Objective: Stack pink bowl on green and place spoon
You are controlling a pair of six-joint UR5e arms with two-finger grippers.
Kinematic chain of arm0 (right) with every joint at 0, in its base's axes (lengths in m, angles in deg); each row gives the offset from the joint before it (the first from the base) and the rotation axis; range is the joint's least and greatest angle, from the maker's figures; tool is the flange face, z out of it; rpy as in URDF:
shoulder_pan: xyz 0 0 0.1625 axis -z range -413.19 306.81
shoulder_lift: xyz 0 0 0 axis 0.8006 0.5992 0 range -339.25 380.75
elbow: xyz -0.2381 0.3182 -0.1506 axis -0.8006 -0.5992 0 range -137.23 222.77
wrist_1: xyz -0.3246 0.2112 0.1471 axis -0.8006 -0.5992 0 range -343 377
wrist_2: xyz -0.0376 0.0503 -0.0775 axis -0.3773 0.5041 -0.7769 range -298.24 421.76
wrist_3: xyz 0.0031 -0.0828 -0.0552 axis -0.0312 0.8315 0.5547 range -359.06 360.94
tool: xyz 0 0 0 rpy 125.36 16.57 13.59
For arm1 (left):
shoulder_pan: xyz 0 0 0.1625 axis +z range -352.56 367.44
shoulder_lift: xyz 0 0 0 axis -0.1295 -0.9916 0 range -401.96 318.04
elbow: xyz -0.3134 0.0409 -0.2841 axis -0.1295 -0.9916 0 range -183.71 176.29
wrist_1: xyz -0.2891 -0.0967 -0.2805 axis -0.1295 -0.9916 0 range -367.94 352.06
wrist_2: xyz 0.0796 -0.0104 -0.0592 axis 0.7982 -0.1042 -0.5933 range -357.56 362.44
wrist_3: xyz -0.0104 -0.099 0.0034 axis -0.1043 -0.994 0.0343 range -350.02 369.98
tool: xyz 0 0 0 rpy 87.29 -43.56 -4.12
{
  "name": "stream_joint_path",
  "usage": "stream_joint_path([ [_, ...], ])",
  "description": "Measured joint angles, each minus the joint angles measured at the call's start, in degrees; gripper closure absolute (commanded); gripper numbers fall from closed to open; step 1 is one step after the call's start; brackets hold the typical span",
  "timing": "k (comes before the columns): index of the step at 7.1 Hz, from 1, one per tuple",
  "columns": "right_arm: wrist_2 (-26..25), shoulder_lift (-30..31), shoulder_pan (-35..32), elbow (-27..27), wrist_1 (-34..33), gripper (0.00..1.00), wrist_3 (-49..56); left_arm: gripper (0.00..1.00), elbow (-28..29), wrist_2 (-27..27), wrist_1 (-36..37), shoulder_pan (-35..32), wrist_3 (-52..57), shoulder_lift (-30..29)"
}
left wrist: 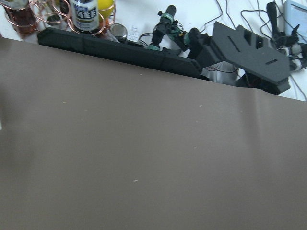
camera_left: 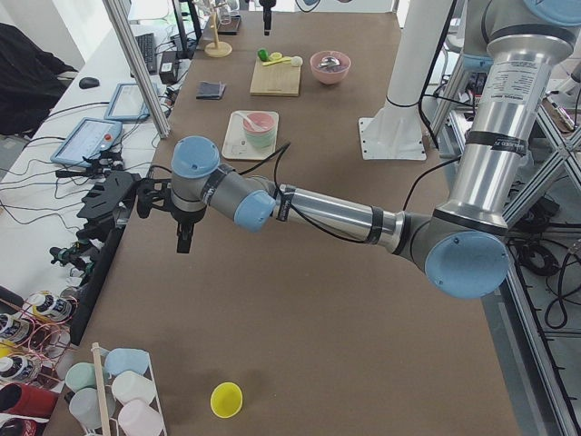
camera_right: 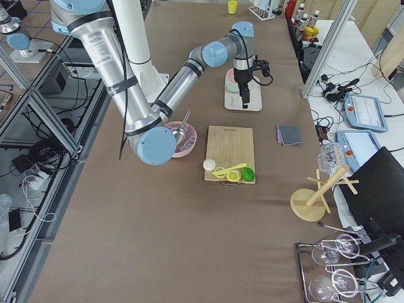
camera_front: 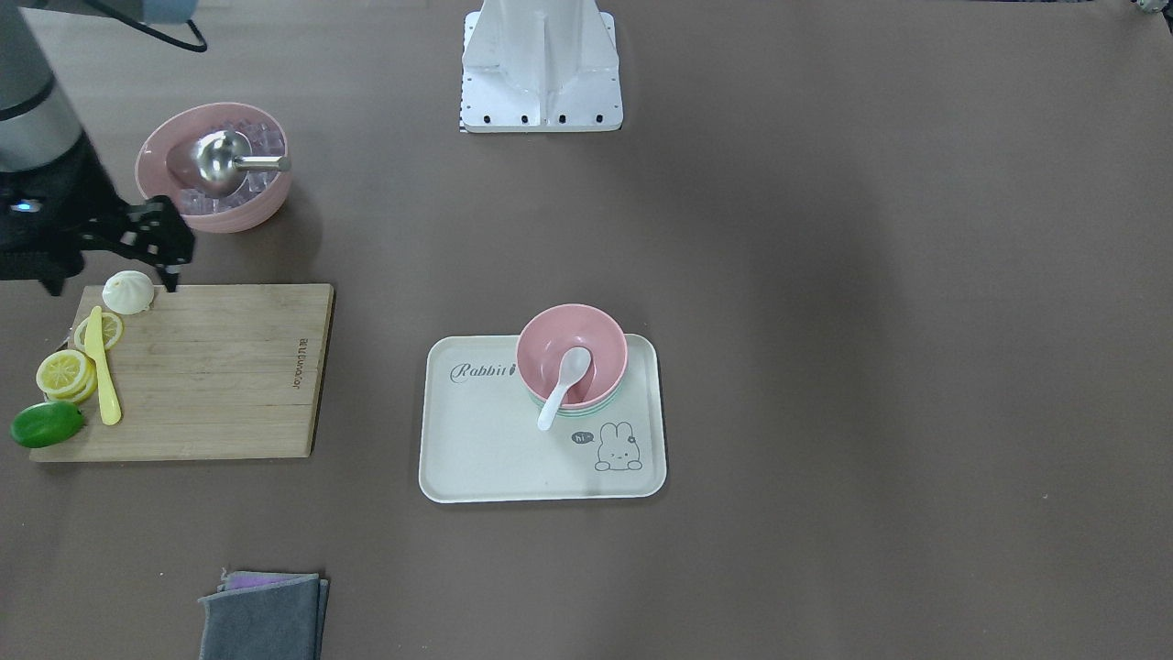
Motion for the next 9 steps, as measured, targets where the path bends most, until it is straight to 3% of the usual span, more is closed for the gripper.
stream_joint_path([
  [2,0.54,8.28,-7.25,-0.62,-2.45,0.00,12.18,0.02,0.27,-0.07,7.40,-0.83,11.47,2.08],
  [4,3.15,15.28,-15.23,-2.90,-1.29,0.00,16.74,0.02,0.46,0.18,8.47,-0.69,13.72,5.87],
  [7,12.87,20.02,-25.81,-14.10,5.50,0.00,30.70,0.02,1.45,0.11,6.50,-0.51,13.60,9.39],
  [9,16.75,22.18,-28.47,-19.05,11.56,0.00,34.26,0.02,1.78,0.10,6.33,0.44,13.17,9.65],
])
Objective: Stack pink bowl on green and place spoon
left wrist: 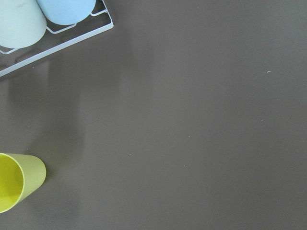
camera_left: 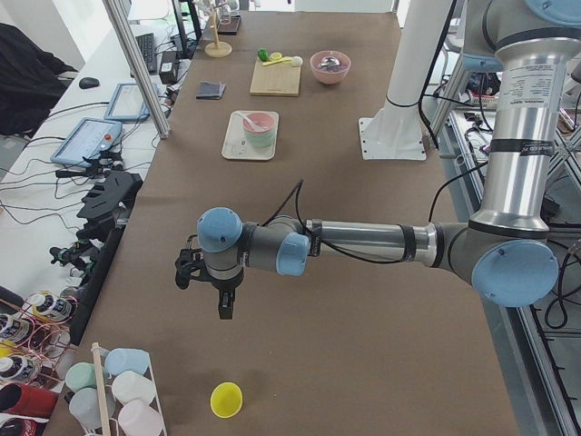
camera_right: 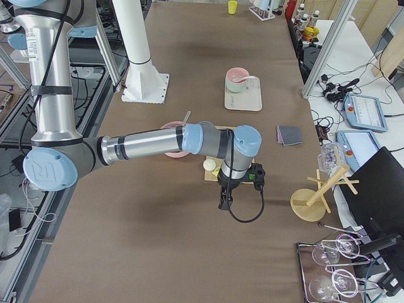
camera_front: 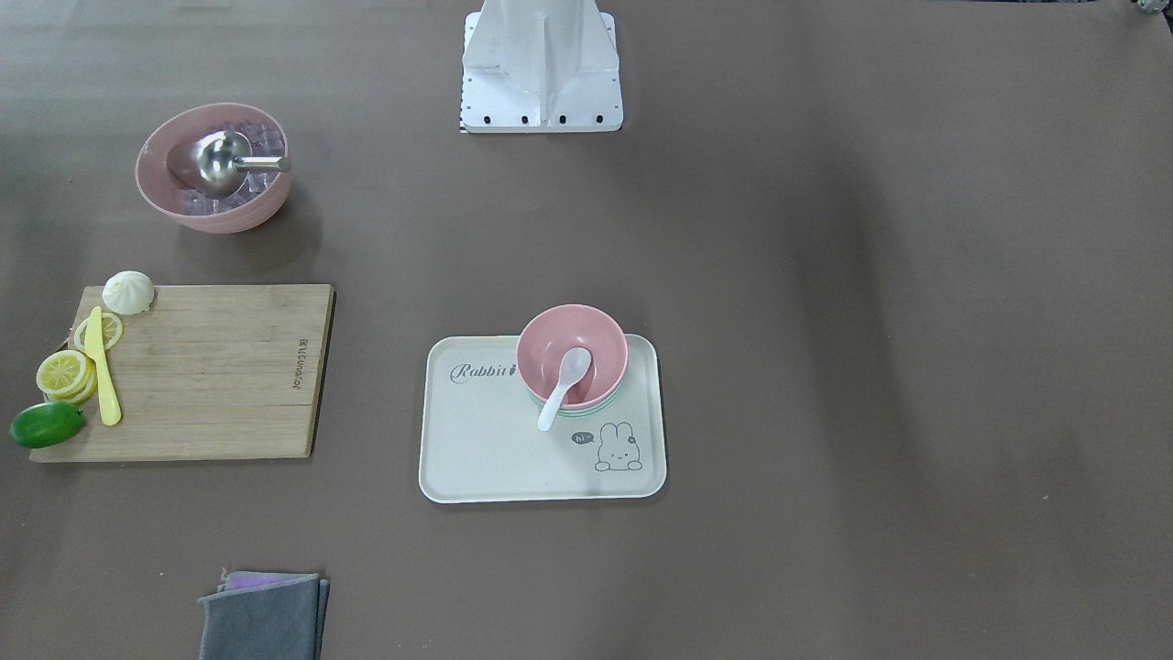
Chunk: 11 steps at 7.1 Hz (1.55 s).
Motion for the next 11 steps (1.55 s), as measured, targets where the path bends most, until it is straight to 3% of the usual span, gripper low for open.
stream_joint_path([
  [3,2.01,1.50,-0.47,-2.72,4.64,0.00,0.39,0.02,1.09,0.06,-0.06,0.89,0.10,0.01],
  [11,2.22,1.30,-0.50,-2.60,5.01,0.00,-0.10,0.02,1.06,1.91,0.01,1.21,-0.01,-0.69],
])
